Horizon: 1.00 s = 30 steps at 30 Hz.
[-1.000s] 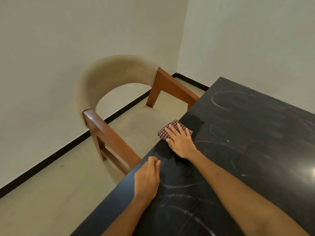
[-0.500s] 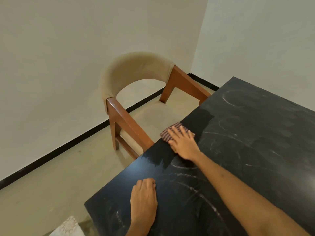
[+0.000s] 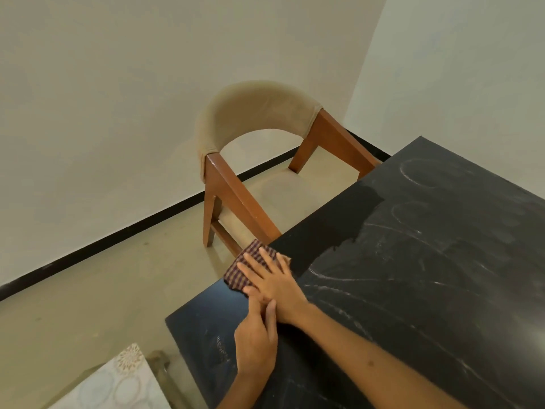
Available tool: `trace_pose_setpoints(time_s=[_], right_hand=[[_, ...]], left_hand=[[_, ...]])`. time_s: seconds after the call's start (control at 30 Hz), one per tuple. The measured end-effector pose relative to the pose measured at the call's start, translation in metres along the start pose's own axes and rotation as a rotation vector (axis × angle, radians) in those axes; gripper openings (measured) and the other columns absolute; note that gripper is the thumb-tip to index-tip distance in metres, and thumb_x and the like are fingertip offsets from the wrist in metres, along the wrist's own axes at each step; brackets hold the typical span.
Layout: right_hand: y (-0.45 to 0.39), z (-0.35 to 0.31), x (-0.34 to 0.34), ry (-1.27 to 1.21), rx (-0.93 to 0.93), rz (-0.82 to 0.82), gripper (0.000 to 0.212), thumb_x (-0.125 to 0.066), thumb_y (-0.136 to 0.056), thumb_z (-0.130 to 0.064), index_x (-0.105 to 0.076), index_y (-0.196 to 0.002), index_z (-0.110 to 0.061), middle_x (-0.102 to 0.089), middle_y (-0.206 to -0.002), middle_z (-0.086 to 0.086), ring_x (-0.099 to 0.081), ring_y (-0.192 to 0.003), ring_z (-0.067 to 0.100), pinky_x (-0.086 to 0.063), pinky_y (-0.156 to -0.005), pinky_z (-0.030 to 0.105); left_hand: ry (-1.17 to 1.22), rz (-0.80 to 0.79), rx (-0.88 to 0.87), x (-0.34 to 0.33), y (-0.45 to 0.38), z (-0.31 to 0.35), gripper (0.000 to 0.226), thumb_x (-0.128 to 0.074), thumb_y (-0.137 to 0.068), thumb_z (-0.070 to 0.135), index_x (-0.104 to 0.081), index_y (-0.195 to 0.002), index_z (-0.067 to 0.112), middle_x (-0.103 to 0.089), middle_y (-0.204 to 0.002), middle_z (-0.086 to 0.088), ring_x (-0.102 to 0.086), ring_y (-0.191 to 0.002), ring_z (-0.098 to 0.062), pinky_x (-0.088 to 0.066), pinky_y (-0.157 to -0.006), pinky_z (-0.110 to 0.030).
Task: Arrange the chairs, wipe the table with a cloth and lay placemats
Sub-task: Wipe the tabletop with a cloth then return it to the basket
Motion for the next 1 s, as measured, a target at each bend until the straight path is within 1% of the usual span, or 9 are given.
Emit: trace_pose_setpoints(time_s=[0.07,0.13,0.23,0.33,0.5,0.67,0.83,0.93,1.0], right_hand=[[0.003,-0.011,-0.005,0.008,0.041,0.015,0.054,-0.025,-0.098,-0.045,-0.029,-0.148,-0.027,-0.029,-0.156,0.0,-0.021,-0.145,0.031,-0.016,-0.114,0.051],[0.004,-0.007,-0.001,-0.047,0.022,0.028,0.056,-0.02,-0.098,-0.047,-0.022,-0.151,-0.029,-0.018,-0.16,-0.002,-0.006,-0.148,0.028,-0.001,-0.116,0.049],[0.0,0.022,0.008,-0.065,-0.182,0.065,0.061,-0.009,-0.096,-0.05,-0.012,-0.153,-0.031,-0.006,-0.162,-0.003,0.004,-0.148,0.027,-0.002,-0.119,0.052],[0.002,0.061,0.012,-0.089,-0.404,0.061,0.057,-0.015,-0.102,-0.048,-0.007,-0.154,-0.028,-0.002,-0.162,-0.002,0.007,-0.148,0.029,0.0,-0.118,0.05],[0.0,0.051,0.013,-0.104,-0.491,0.045,0.056,-0.017,-0.103,-0.045,-0.008,-0.155,-0.025,-0.002,-0.162,-0.001,0.006,-0.148,0.03,0.002,-0.118,0.05],[-0.002,-0.037,0.008,-0.092,-0.251,-0.002,0.068,0.004,-0.091,-0.053,-0.005,-0.154,-0.028,0.002,-0.162,-0.003,0.005,-0.148,0.028,0.0,-0.119,0.053],[0.007,-0.128,-0.007,-0.074,0.081,0.01,0.059,-0.015,-0.096,-0.051,-0.029,-0.149,-0.029,-0.026,-0.158,-0.001,-0.017,-0.146,0.033,-0.015,-0.116,0.056],[0.007,-0.122,-0.004,-0.07,0.083,0.023,0.058,-0.013,-0.098,-0.05,-0.02,-0.152,-0.031,-0.015,-0.161,-0.004,-0.004,-0.148,0.028,-0.004,-0.119,0.051],[0.005,-0.103,0.002,-0.066,-0.026,0.063,0.057,-0.015,-0.099,-0.05,-0.015,-0.153,-0.031,-0.01,-0.161,-0.004,-0.001,-0.148,0.026,-0.005,-0.119,0.052]], left_hand=[[0.048,0.035,0.032,0.007,0.009,-0.003,0.011,-0.051,-0.096,0.025,-0.042,-0.096,0.031,-0.058,-0.065,0.008,-0.056,-0.055,-0.008,-0.043,-0.053,-0.016],[0.071,0.044,0.013,0.013,0.018,-0.005,0.005,-0.048,-0.095,0.03,-0.043,-0.095,0.03,-0.059,-0.067,0.006,-0.057,-0.057,-0.01,-0.044,-0.054,-0.019],[0.049,0.047,-0.034,0.022,0.026,-0.006,0.004,-0.046,-0.095,0.031,-0.043,-0.094,0.029,-0.056,-0.063,0.006,-0.057,-0.062,-0.012,-0.042,-0.052,-0.015],[0.019,0.026,-0.03,0.028,0.028,-0.011,0.006,-0.046,-0.097,0.029,-0.042,-0.092,0.029,-0.05,-0.056,0.008,-0.055,-0.059,-0.007,-0.041,-0.056,-0.012],[-0.006,0.015,0.026,0.045,0.038,-0.031,0.014,-0.033,-0.097,0.04,-0.041,-0.094,0.029,-0.05,-0.062,0.01,-0.051,-0.054,-0.008,-0.04,-0.056,-0.01],[0.103,0.022,-0.13,0.063,0.051,-0.037,0.034,-0.025,-0.094,0.06,-0.04,-0.074,0.037,-0.046,-0.055,0.014,-0.052,-0.054,-0.007,-0.035,-0.051,-0.013],[0.219,0.094,-0.126,0.081,0.066,-0.055,0.04,-0.031,-0.092,0.064,-0.048,-0.064,0.041,-0.05,-0.051,0.017,-0.051,-0.049,-0.005,-0.037,-0.052,-0.011],[0.174,0.084,-0.135,0.091,0.071,-0.068,0.046,-0.03,-0.092,0.066,-0.048,-0.061,0.036,-0.049,-0.052,0.014,-0.05,-0.05,-0.008,-0.038,-0.051,-0.017],[0.144,0.089,-0.142,0.095,0.071,-0.069,0.055,-0.03,-0.092,0.065,-0.049,-0.059,0.026,-0.046,-0.05,0.014,-0.049,-0.048,-0.007,-0.036,-0.051,-0.02]])
Point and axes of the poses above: each hand's wrist, its own y-axis away from the middle knuckle, its own x-axis out of the back of the hand, z = x × y, the point moved 4 cm from there along -y, towards the middle knuckle
